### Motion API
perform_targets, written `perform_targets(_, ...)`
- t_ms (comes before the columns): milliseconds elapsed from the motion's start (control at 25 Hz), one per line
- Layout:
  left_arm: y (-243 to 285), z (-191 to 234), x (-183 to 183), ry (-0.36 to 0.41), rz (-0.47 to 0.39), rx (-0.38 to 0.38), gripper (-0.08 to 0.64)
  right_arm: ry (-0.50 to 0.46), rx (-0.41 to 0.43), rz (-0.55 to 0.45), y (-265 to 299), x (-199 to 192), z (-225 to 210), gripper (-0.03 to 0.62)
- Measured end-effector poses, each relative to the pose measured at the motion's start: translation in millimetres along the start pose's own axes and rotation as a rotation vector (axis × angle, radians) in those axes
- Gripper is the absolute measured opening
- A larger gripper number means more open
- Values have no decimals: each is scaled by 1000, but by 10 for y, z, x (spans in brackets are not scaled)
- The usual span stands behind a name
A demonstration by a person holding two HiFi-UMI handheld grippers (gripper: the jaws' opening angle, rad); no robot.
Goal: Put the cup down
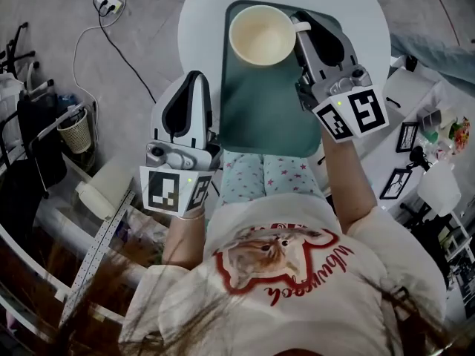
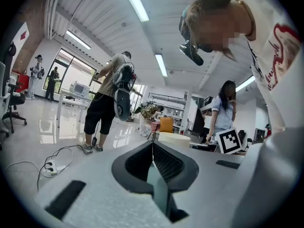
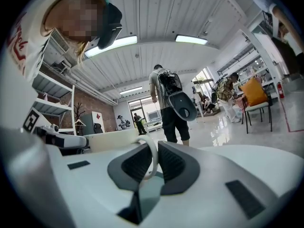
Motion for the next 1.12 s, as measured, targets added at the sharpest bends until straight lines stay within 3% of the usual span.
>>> perform_targets(560, 15, -57, -15, 15, 11, -1, 14, -56, -19, 45, 76, -227, -44, 54)
perform_targets(1120, 28, -47, -52, 6, 16, -7, 14, -41, -52, 80, 107, -419, -108, 52)
Point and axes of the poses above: the fingertips, and each gripper's own axes: y forward along the fingers, z to its left, x out of its top, the point moved 6 cm from there along -y, backward along the fingers, and after that the axes turned 2 degrees about x, right-handed, at the moved point
